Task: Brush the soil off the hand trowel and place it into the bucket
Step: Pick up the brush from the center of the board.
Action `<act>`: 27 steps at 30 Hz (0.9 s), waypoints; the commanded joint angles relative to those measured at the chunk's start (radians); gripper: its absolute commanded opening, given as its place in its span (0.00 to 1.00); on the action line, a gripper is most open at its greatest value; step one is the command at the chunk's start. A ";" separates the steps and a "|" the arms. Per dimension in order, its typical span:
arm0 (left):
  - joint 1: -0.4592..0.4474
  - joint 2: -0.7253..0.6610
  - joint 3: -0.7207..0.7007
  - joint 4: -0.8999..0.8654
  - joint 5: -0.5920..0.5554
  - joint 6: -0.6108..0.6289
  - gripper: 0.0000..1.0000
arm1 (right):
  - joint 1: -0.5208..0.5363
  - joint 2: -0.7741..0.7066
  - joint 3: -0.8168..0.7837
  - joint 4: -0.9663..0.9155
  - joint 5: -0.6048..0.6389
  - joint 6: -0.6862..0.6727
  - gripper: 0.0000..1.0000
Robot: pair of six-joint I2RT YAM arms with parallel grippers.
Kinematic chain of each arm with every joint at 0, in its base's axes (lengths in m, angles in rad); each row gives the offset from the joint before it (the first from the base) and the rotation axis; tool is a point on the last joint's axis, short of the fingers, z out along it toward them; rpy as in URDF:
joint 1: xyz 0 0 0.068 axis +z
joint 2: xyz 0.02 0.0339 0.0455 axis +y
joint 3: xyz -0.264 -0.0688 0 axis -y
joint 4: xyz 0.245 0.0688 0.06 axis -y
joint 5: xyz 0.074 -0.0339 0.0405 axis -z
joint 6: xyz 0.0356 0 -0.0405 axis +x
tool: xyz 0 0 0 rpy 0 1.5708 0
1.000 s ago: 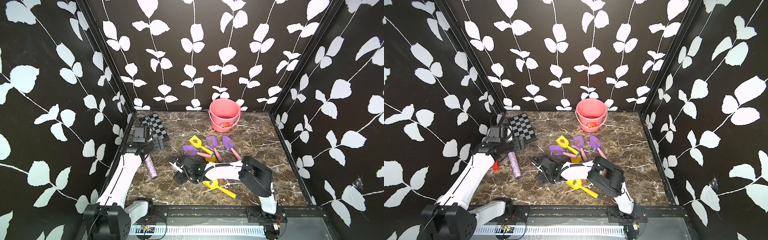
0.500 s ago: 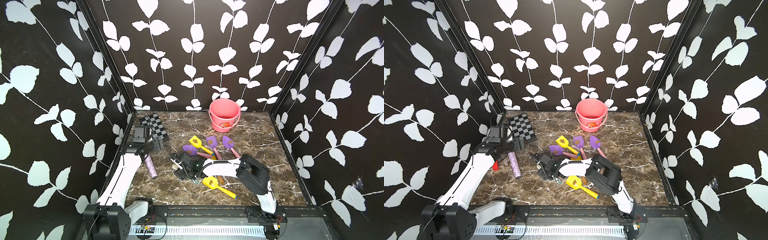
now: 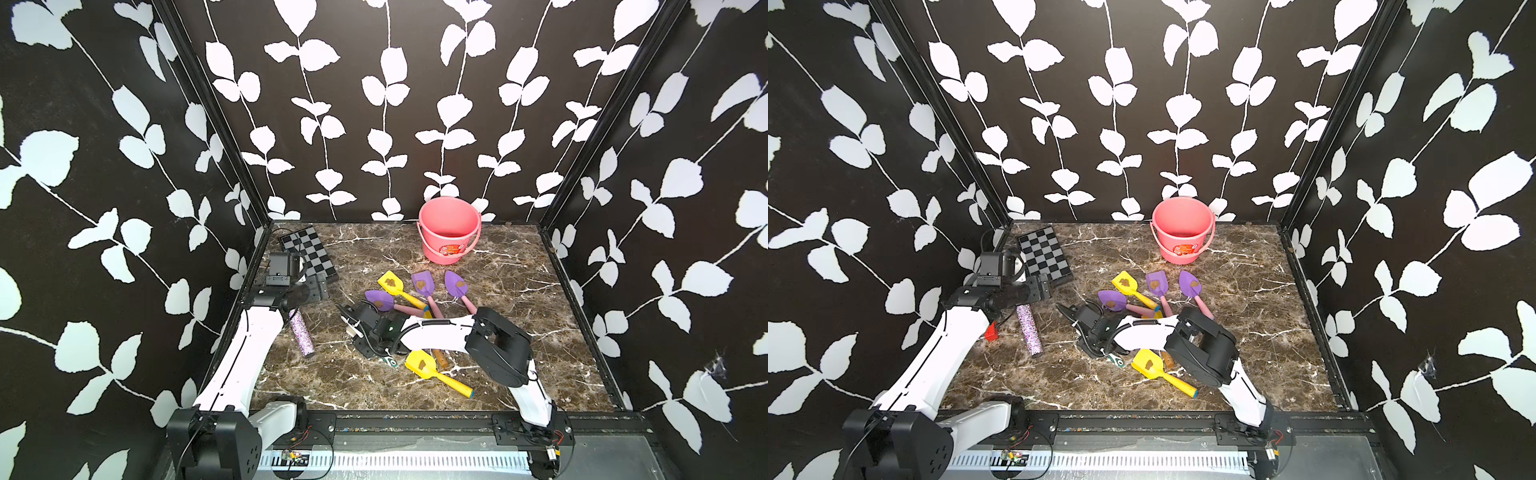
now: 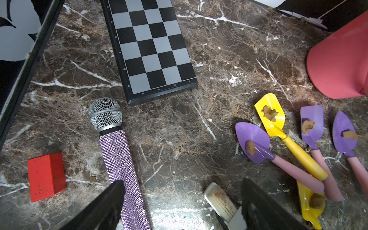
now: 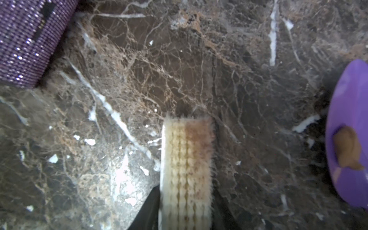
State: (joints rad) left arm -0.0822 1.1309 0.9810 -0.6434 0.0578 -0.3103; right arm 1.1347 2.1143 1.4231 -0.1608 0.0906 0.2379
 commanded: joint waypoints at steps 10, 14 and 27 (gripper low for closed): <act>-0.008 -0.205 -0.175 0.483 0.505 -0.351 0.92 | -0.244 -0.469 -0.294 0.547 -0.036 0.548 0.15; -0.061 -0.205 -0.204 0.708 0.599 -0.465 0.92 | -0.297 -0.544 -0.327 0.666 -0.006 0.695 0.13; -0.294 -0.036 -0.236 1.324 0.598 -0.703 0.92 | -0.340 -0.554 -0.269 1.049 -0.018 0.872 0.14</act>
State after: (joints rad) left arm -0.3573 1.0817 0.7509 0.4782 0.6342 -0.9504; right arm 0.7982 1.5547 1.1130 0.7040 0.1066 1.0424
